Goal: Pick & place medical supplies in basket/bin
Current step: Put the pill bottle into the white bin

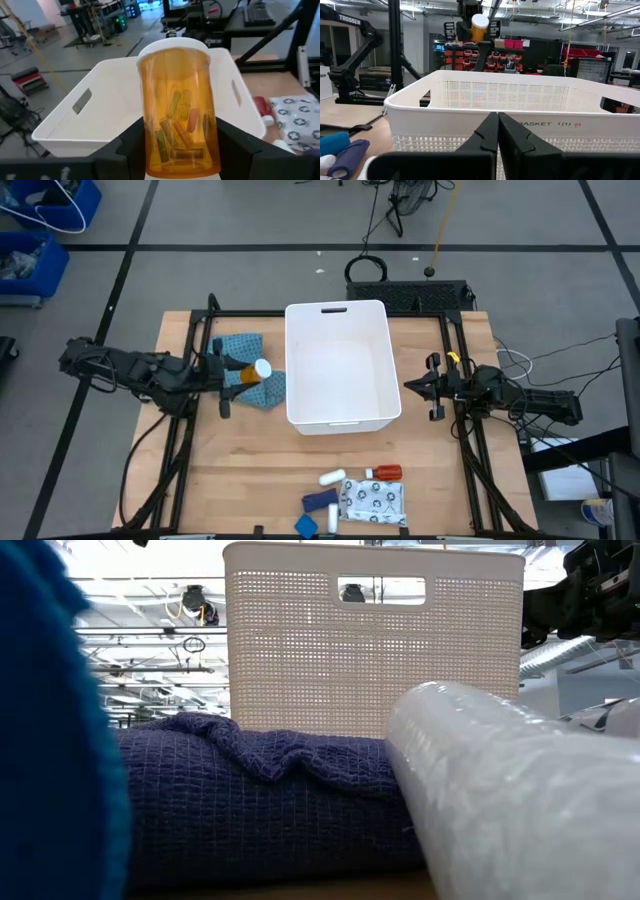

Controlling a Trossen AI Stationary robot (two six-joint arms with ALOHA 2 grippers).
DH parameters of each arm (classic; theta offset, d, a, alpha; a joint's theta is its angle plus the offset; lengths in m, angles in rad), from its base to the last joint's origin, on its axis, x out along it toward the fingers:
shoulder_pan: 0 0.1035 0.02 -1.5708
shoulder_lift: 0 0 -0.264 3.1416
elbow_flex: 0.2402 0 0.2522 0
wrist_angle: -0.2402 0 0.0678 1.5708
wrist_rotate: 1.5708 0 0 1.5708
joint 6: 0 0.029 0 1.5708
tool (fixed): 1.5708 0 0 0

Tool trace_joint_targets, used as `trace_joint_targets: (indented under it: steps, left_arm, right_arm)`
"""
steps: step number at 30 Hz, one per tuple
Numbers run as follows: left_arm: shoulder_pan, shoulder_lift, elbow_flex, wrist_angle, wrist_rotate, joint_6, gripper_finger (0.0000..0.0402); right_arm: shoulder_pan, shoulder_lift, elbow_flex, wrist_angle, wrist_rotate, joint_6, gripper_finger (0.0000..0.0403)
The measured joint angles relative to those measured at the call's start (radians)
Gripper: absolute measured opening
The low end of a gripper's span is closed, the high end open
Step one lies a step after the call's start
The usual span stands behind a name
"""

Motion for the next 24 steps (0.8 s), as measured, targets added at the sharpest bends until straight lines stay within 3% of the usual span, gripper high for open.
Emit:
trace_joint_targets:
  steps: [7, 17, 24]
  left_arm:
    - [0.088, 0.036, 0.000, 0.062, -0.073, -0.033, 0.0181]
    - [0.335, 0.172, 0.004, 0.302, 0.249, 0.043, 0.0179]
    - [0.465, 0.357, 0.168, 0.271, 0.405, 0.067, 0.0178]
  right_arm:
    - [0.000, 0.000, 0.000, 0.000, 0.000, 0.000, 0.0000]
    - [0.000, 0.000, 0.000, 0.000, 0.004, -0.010, 0.0000]
    - [0.000, 0.000, 0.000, 0.000, 0.005, -0.026, 0.0000]
